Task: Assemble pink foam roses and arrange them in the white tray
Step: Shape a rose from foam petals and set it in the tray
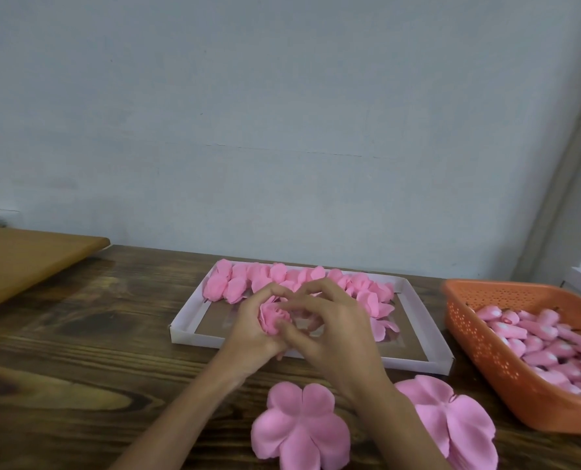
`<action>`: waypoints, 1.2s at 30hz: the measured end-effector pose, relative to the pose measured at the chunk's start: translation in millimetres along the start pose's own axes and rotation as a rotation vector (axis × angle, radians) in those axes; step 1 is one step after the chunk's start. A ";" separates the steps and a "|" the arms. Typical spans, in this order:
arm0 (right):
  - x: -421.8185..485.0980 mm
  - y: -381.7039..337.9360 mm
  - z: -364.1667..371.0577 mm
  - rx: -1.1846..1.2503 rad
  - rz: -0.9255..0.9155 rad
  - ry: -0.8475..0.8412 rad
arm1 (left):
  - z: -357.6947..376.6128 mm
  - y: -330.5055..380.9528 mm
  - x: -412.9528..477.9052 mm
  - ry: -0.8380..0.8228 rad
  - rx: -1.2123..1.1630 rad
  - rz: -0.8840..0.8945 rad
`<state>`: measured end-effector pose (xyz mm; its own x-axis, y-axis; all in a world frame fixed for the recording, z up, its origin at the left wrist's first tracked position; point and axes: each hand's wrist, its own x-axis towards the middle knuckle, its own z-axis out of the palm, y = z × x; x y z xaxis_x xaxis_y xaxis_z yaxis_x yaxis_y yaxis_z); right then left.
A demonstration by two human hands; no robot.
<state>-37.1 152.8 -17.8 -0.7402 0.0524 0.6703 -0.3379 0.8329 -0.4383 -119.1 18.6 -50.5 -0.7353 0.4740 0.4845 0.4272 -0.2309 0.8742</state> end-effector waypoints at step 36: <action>-8.1 -8.4 25.6 0.380 0.274 -0.014 | -8.4 4.1 6.0 0.350 -0.634 -0.212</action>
<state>-43.2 131.2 -34.8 -0.8389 0.2322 0.4922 -0.3158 0.5288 -0.7878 -126.1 13.4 -43.7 -0.9376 0.2894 0.1929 -0.0491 -0.6593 0.7502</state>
